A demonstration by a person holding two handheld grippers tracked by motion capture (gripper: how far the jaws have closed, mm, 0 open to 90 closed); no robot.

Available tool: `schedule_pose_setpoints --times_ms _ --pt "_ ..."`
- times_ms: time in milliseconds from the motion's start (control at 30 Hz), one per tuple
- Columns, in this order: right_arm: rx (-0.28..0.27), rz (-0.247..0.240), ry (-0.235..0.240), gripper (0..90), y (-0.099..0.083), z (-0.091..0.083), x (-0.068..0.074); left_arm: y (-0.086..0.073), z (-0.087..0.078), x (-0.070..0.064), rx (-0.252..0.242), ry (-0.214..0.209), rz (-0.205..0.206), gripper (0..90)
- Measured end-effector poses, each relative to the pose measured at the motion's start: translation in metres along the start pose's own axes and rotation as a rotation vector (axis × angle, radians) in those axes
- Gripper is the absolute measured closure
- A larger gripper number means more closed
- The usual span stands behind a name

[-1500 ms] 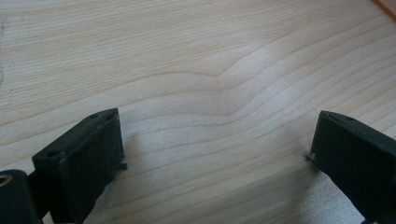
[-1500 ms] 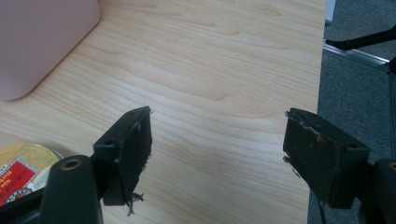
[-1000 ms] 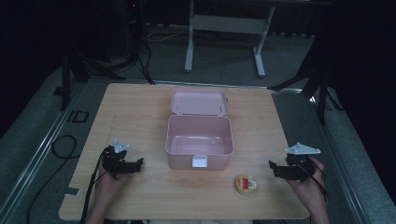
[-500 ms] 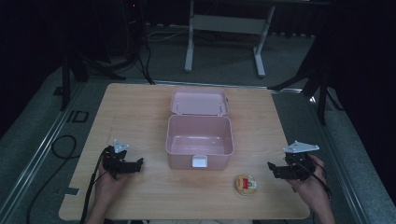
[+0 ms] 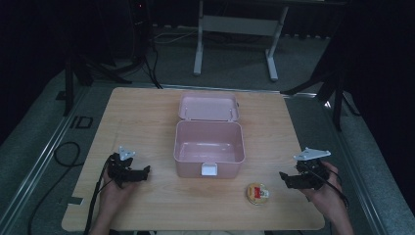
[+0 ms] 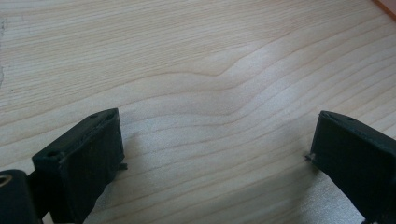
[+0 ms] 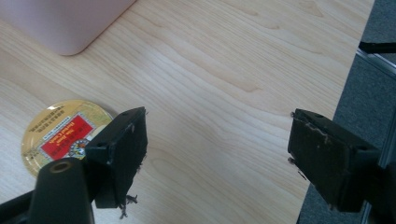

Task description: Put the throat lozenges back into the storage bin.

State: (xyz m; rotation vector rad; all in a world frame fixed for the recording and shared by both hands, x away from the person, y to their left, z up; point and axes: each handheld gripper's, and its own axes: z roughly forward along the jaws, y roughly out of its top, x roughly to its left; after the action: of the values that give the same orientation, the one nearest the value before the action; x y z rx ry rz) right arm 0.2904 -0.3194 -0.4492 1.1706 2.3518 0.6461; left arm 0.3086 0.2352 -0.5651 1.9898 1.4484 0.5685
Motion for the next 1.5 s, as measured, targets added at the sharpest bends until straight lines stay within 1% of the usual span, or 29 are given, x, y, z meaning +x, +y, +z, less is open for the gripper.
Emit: schedule_pose_setpoints --times_ms 33,100,133,300,333,467,533,600,667,700,800,900,1033,1167,1367,1500 --pt "0.008 -0.008 0.009 19.7 0.001 0.0 0.002 0.0 0.0 0.0 0.0 0.0 0.0 2.9" --pt "0.012 -0.012 0.011 19.7 0.002 0.001 0.004 0.0 0.0 0.0 0.001 0.0 0.001 2.9" --pt "0.018 -0.03 0.016 19.7 0.004 0.001 0.006 0.0 0.0 0.0 0.0 0.0 0.0 2.9" --pt "0.035 -0.054 0.027 19.7 0.008 0.001 0.01 0.0 0.0 0.0 0.001 0.0 0.001 2.9" --pt "0.035 -0.054 0.027 19.7 0.008 0.001 0.01 0.0 0.0 0.0 0.0 0.0 0.0 2.9" --pt "0.054 -0.08 0.033 19.7 0.01 0.002 0.013 0.0 0.0 0.0 0.001 0.0 0.001 2.9" --pt "0.067 -0.103 0.04 19.7 0.012 0.001 0.016 0.0 0.0 0.0 0.0 0.0 0.0 2.9" --pt "0.069 -0.105 0.042 19.7 0.013 0.001 0.017 0.0 0.0 0.0 0.001 0.0 0.001 2.9" --pt "0.074 -0.126 0.039 19.7 0.016 0.001 0.018 0.0 0.0 0.0 0.0 0.0 0.0 3.0" --pt "0.074 -0.126 0.039 19.7 0.016 0.001 0.018 0.0 0.0 0.0 0.0 0.0 0.0 3.0" --pt "0.083 -0.136 0.044 19.0 0.02 0.001 0.02 0.0 0.0 0.0 0.0 0.0 0.0 2.9" --pt "0.095 -0.162 0.054 16.2 0.025 0.002 0.025 0.0 0.0 0.0 0.0 0.0 0.0 3.0" --pt "0.105 -0.173 0.06 13.5 0.029 0.004 0.027 0.0 0.0 0.0 0.0 0.0 0.0 3.0" --pt "0.114 -0.18 0.066 13.2 0.031 0.005 0.029 0.0 0.0 0.0 0.0 0.0 0.0 3.0" --pt "0.138 -0.205 0.087 13.1 0.033 0.007 0.032 0.0 0.0 0.0 0.0 0.0 0.0 3.0" --pt "0.148 -0.214 0.091 13.1 0.034 0.009 0.034 0.0 0.0 0.0 0.0 0.0 0.0 2.9"
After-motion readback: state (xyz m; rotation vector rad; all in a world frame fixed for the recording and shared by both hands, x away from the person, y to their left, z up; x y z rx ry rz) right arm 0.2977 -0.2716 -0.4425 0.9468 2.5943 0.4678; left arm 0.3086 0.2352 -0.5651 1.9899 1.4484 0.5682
